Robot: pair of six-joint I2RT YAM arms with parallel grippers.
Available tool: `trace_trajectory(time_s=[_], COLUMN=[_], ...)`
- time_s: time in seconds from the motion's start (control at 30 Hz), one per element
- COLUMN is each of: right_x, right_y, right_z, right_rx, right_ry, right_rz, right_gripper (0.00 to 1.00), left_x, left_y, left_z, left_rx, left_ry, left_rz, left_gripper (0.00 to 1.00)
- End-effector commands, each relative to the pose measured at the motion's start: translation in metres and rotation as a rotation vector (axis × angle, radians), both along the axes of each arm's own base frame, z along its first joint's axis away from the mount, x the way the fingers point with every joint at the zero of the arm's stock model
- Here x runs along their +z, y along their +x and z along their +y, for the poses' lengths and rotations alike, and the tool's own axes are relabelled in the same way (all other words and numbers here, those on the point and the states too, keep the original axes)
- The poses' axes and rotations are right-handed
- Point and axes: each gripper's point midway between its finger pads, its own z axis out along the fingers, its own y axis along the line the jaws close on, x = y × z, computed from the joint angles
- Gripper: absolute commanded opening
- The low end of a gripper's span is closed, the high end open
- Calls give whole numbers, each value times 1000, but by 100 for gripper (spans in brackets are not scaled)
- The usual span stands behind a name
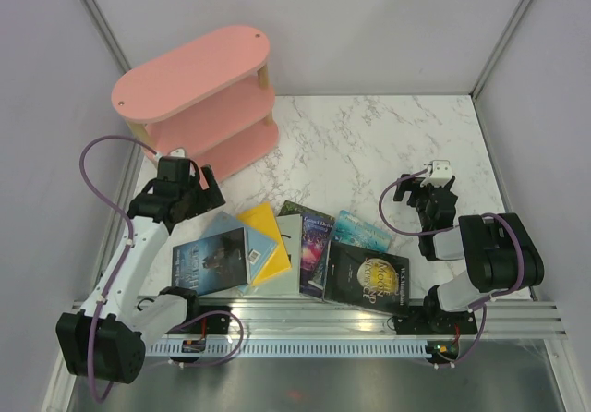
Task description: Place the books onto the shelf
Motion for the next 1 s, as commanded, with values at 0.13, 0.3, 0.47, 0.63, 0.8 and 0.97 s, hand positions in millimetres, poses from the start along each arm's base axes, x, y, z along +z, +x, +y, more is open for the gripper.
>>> trace_trajectory(time_s=[0.13, 0.3, 0.47, 0.63, 0.8, 0.97], right_x=[20, 32, 52, 187, 258, 222], right_y=[10, 14, 16, 3, -11, -39], right_z=[3, -15, -28, -34, 44, 117], right_rx=[15, -109, -218, -251, 74, 234], right_ry=[-2, 26, 28, 73, 375, 1106], right_rz=[-64, -71, -10, -195, -48, 244], right_gripper=[98, 98, 98, 98, 98, 98], left_x=[1, 13, 16, 17, 16, 17], left_y=[-9, -12, -22, -26, -38, -40], left_z=[1, -17, -28, -46, -41, -44], left_rx=[5, -84, -144, -210, -166, -178], left_ry=[2, -71, -120, -200, -185, -190], left_rz=[30, 16, 5, -19, 3, -9], left_gripper=[100, 100, 100, 100, 100, 100])
